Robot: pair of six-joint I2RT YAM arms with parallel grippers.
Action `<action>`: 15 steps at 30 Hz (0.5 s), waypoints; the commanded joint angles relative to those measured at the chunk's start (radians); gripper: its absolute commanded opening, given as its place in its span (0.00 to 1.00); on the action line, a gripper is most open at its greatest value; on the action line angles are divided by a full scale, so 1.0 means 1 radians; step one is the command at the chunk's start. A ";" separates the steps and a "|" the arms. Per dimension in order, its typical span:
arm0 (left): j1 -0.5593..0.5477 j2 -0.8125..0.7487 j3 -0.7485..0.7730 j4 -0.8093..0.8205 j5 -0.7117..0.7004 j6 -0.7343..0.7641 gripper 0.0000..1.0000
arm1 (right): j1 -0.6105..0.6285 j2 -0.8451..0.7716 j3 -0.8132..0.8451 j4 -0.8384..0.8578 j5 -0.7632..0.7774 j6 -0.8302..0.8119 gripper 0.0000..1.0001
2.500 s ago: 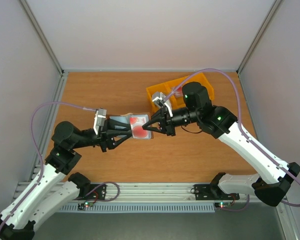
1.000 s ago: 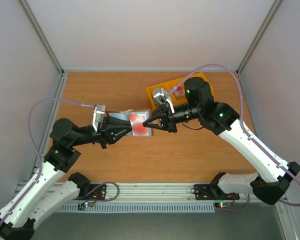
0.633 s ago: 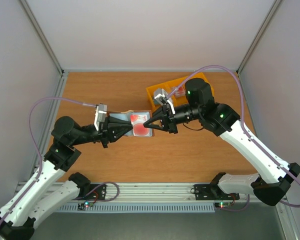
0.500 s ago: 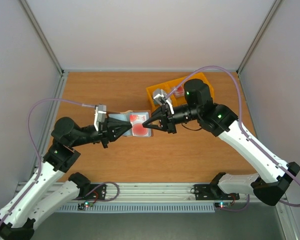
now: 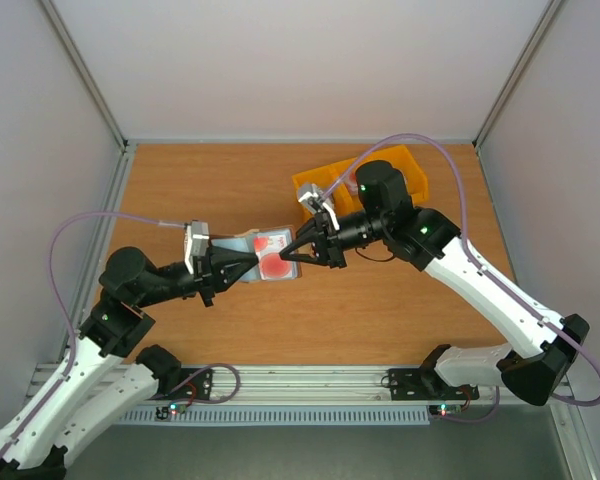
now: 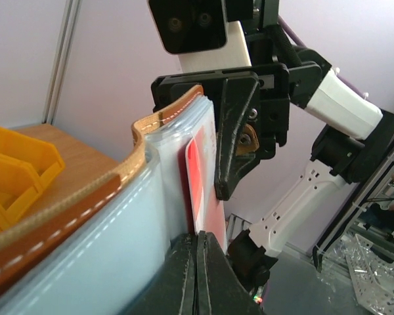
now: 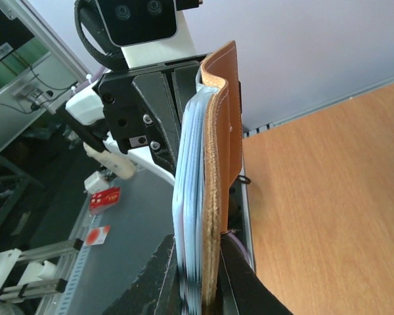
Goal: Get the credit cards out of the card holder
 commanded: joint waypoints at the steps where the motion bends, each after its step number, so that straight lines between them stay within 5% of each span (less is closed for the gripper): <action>1: -0.033 -0.010 -0.048 -0.023 0.043 0.031 0.00 | 0.008 0.036 -0.003 0.065 -0.078 -0.007 0.10; 15: 0.018 0.009 -0.053 0.023 0.064 0.018 0.00 | -0.036 -0.002 0.014 -0.034 -0.101 -0.043 0.10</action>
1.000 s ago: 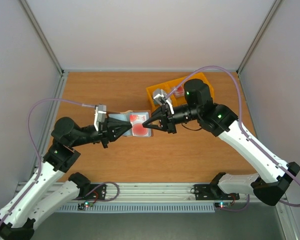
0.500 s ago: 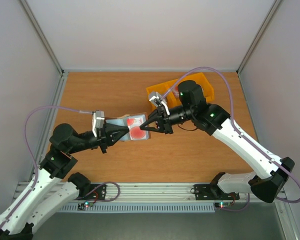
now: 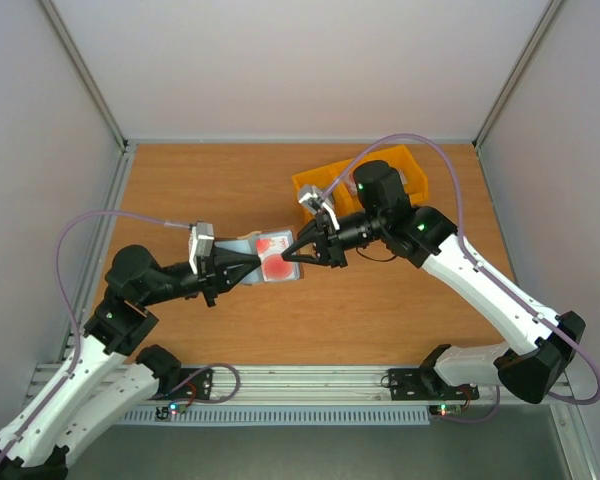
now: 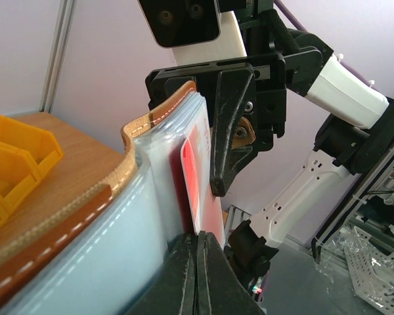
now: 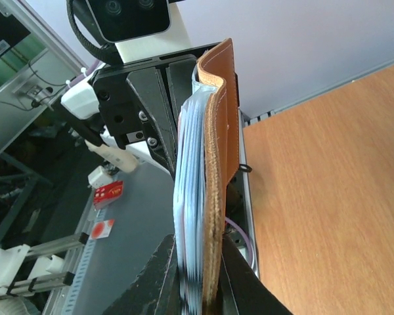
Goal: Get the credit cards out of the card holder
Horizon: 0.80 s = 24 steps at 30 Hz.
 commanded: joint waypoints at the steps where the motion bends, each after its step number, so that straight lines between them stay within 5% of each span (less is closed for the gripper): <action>1: 0.009 0.010 -0.025 0.039 0.044 0.002 0.00 | -0.003 -0.025 0.025 0.014 -0.059 -0.015 0.11; 18: 0.032 0.029 -0.066 0.194 0.086 -0.138 0.00 | 0.000 -0.050 -0.025 0.106 -0.111 0.051 0.19; 24: 0.039 0.023 -0.071 0.225 0.107 -0.154 0.00 | 0.001 -0.035 -0.020 0.094 -0.098 0.053 0.04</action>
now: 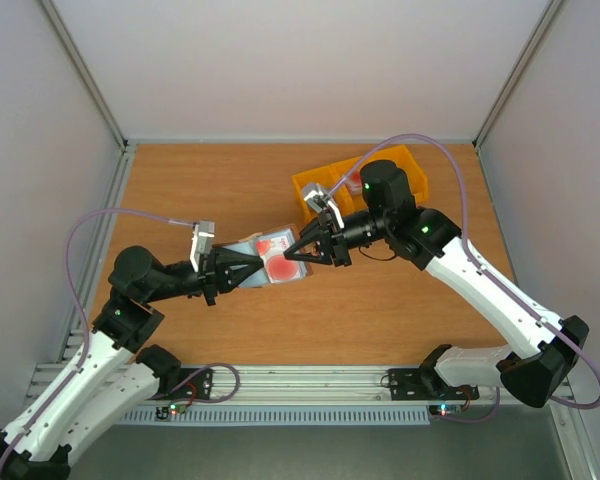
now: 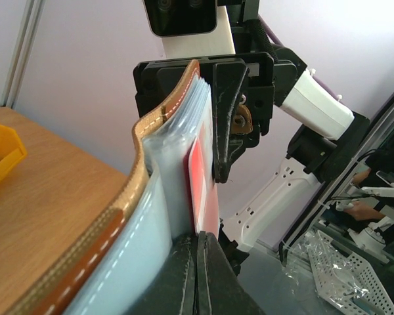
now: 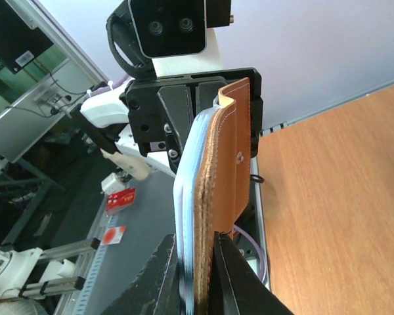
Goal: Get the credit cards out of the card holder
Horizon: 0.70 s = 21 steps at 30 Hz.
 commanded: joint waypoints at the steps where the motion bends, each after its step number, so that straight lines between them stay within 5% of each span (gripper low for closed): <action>1: 0.010 -0.003 -0.017 0.062 0.029 -0.014 0.00 | 0.015 -0.015 0.010 0.025 -0.044 -0.001 0.03; 8: 0.017 0.001 -0.018 0.086 0.050 -0.023 0.00 | 0.014 -0.018 0.014 0.071 -0.065 0.026 0.01; 17: 0.030 -0.030 -0.011 0.028 0.090 0.030 0.00 | 0.007 -0.008 0.073 -0.072 -0.049 -0.048 0.16; 21: 0.029 -0.008 -0.003 0.043 0.089 0.033 0.00 | 0.007 -0.013 0.068 -0.040 -0.058 -0.025 0.09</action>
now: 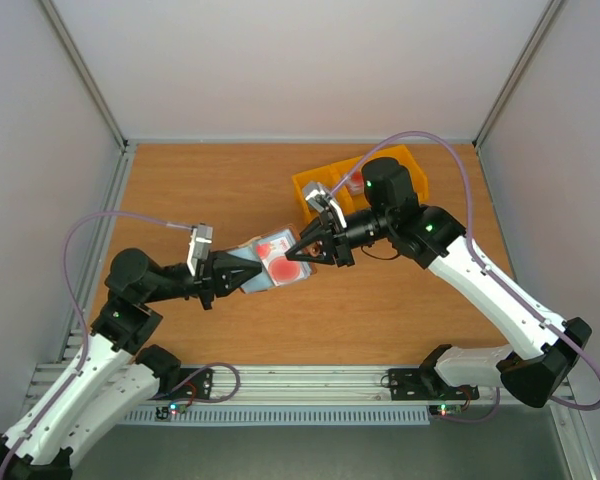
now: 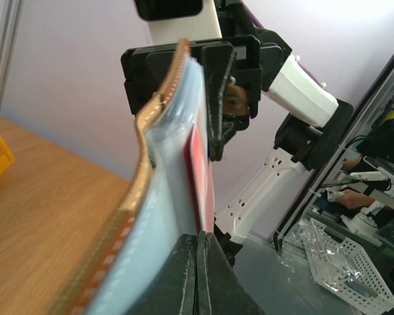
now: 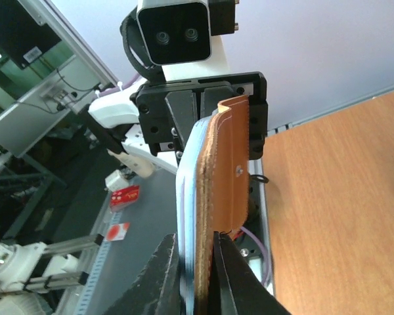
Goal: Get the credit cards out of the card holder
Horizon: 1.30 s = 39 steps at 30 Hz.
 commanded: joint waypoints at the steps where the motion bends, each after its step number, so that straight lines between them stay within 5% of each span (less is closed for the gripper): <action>1: 0.005 0.026 0.007 0.032 0.016 0.013 0.00 | 0.006 -0.015 0.022 0.028 -0.043 0.013 0.05; 4: 0.005 0.050 -0.001 0.037 -0.008 0.011 0.01 | 0.007 -0.016 0.009 0.061 -0.047 0.038 0.01; 6: 0.005 0.054 -0.011 0.066 -0.042 0.004 0.17 | 0.008 -0.015 -0.006 0.102 -0.050 0.062 0.01; 9: 0.005 0.062 -0.001 0.146 -0.024 -0.031 0.28 | 0.015 -0.019 -0.022 0.155 -0.037 0.087 0.01; 21: -0.005 0.099 0.056 0.202 -0.029 -0.087 0.30 | 0.059 0.022 -0.014 0.128 0.069 0.041 0.01; 28: -0.010 0.104 0.056 0.193 -0.056 -0.090 0.20 | 0.101 0.037 -0.016 0.065 0.231 -0.012 0.01; 33: -0.010 0.100 0.048 0.187 -0.057 -0.085 0.01 | 0.125 0.056 -0.001 0.014 0.257 -0.048 0.01; 39: -0.009 0.066 0.033 0.176 -0.035 -0.076 0.01 | 0.101 0.034 -0.045 0.049 0.179 -0.036 0.04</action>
